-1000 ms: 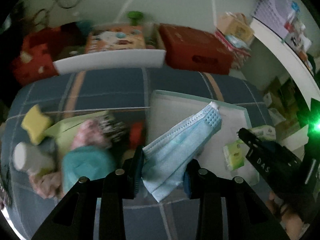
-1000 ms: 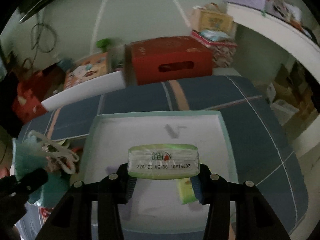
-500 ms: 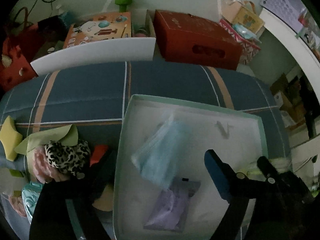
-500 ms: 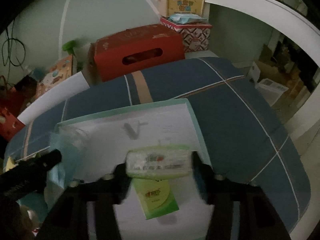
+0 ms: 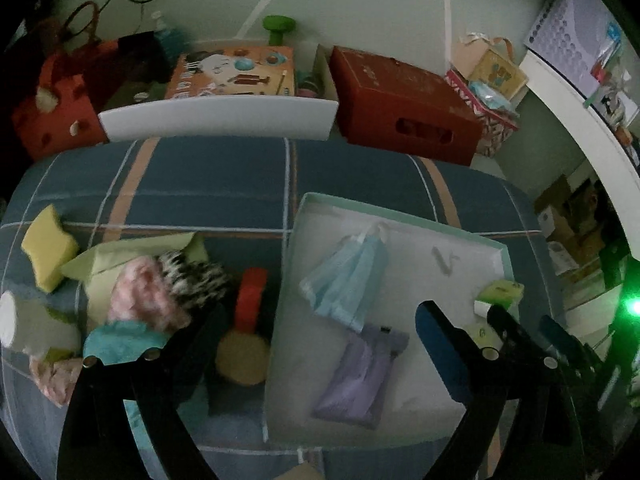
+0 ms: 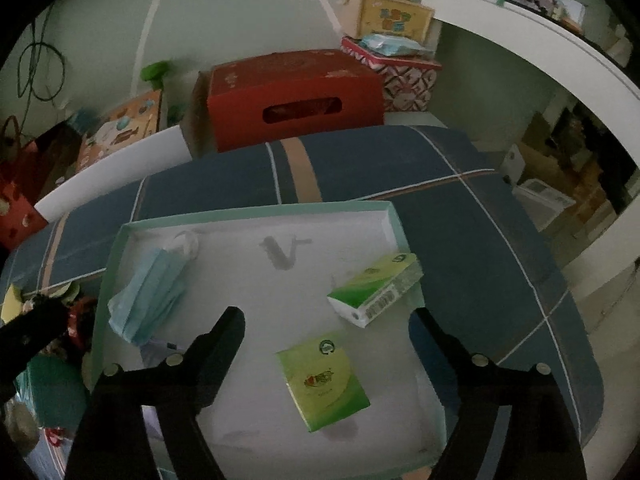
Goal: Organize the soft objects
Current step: 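Withdraw both tools from the tray back toward the remaining items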
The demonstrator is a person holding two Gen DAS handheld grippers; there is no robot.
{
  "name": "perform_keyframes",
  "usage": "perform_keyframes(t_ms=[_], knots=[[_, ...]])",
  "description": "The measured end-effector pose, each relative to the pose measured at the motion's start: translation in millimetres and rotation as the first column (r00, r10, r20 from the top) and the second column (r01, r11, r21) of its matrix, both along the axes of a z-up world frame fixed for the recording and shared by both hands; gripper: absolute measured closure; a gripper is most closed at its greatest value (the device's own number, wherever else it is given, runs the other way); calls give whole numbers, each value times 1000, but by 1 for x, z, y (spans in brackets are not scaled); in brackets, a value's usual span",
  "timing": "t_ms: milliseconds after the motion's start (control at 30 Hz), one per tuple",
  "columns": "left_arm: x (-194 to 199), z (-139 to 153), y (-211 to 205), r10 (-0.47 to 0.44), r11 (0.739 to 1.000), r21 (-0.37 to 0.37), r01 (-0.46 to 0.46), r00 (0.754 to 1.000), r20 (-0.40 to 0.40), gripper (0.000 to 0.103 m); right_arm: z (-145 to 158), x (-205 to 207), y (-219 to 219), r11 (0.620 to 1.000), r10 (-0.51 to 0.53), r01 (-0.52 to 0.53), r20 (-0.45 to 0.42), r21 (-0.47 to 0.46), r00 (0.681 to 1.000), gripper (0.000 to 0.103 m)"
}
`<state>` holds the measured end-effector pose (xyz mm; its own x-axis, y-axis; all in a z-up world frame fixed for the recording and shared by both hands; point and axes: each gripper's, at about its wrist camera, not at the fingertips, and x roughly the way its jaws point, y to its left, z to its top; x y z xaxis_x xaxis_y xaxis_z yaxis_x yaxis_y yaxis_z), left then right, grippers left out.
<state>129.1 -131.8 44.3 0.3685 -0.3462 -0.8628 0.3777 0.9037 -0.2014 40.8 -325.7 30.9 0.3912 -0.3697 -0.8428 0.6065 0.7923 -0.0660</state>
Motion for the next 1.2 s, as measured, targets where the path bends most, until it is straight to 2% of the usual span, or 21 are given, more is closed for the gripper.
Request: perform_keyframes(t_ms=[100, 133, 233, 333, 500, 733, 933, 1200], knots=[[-6, 9, 13, 46, 999, 16, -47, 998, 36, 7, 2, -1, 1, 999, 16, -17, 25, 30, 1000, 16], [-9, 12, 18, 65, 998, -2, -65, 997, 44, 7, 2, -1, 3, 999, 21, -22, 30, 38, 999, 16], [-17, 20, 30, 70, 997, -44, -67, 996, 59, 7, 1, 3, 8, 999, 35, -35, 22, 25, 999, 16], [-23, 23, 40, 79, 997, -30, -76, 993, 86, 7, 2, 6, 15, 998, 50, -51, 32, 28, 998, 16], [-26, 19, 61, 111, 993, -55, -106, 990, 87, 6, -1, 14, 28, 996, 83, -83, 18, 13, 996, 16], [-29, 21, 88, 146, 989, -43, -142, 984, 104, 6, -2, 22, 50, 992, 124, -124, 0, -6, 992, 16], [-27, 21, 114, 200, 980, -16, -199, 973, 119, 6, -1, 27, 75, 978, 207, -207, 17, -9, 978, 16], [-18, 16, 148, 265, 964, -36, -263, 960, 88, 6, -7, 30, 99, 955, 287, -291, 69, 56, 955, 16]])
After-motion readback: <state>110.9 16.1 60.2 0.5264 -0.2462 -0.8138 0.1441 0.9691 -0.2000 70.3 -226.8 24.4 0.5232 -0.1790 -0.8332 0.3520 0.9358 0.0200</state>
